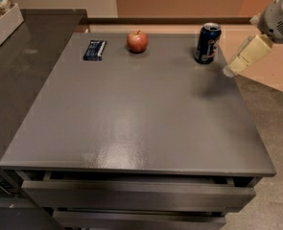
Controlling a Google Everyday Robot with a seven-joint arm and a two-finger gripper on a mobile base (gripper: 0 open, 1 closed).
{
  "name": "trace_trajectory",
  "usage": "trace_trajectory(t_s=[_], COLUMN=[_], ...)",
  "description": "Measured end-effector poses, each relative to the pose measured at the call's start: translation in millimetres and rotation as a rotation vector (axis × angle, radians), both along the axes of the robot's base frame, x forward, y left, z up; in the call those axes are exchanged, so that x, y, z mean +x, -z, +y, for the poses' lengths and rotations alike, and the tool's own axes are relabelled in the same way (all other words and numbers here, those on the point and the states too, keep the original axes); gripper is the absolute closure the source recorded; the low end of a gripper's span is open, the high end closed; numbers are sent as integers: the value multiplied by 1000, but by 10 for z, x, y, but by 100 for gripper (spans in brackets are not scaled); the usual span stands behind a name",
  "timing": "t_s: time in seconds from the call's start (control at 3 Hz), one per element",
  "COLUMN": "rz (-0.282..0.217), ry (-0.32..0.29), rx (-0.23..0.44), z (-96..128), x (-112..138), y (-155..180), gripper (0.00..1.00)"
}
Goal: Pick pepsi can
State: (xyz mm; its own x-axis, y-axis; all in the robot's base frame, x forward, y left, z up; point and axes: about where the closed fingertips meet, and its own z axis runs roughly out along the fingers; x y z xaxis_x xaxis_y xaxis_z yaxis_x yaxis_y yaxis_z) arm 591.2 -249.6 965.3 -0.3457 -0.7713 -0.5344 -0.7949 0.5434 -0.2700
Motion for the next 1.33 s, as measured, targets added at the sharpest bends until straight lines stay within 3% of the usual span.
trace_trajectory(t_s=[0.67,1.33], rz=[-71,-162], ry=[62,42], rx=[134,268], z=[-97,-137], x=[570,956], y=[242,490], gripper=[0,0])
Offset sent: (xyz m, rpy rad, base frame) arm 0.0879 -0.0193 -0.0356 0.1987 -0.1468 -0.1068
